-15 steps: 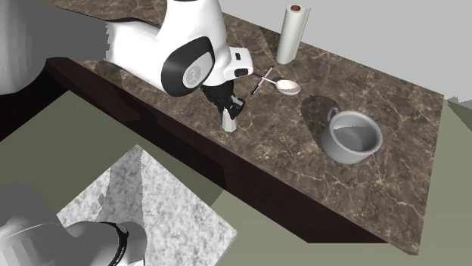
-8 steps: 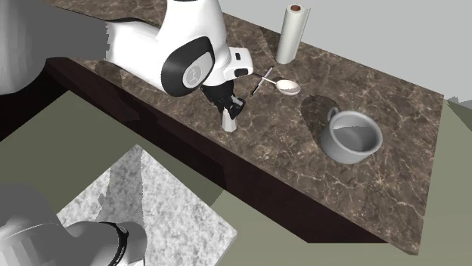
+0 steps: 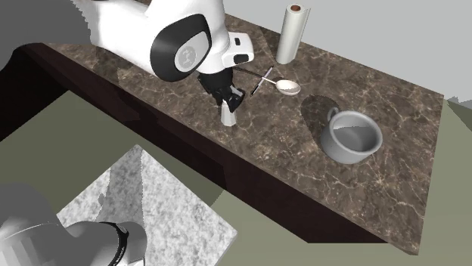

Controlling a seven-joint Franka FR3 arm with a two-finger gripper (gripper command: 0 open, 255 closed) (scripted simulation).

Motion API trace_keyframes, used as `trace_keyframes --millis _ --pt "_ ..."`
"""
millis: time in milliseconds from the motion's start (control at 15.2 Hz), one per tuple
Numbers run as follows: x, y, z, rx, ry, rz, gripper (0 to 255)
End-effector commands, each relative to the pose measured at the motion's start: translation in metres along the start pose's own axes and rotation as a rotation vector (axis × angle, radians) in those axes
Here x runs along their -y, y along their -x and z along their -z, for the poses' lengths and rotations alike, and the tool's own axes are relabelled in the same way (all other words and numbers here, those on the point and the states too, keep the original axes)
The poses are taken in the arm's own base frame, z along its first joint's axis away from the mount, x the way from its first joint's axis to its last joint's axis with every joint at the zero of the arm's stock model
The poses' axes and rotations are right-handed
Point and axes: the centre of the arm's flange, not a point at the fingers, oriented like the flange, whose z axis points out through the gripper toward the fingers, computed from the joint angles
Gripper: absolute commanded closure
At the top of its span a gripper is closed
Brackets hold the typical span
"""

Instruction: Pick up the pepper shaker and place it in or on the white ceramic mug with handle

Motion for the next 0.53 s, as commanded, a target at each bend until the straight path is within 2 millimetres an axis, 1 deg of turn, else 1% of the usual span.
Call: trace_keyframes --millis 0,462 --pt "-0.002 -0.002 0.010 0.000 0.000 0.000 255" --pt "-0.005 -0.005 0.047 0.000 0.000 0.000 255"
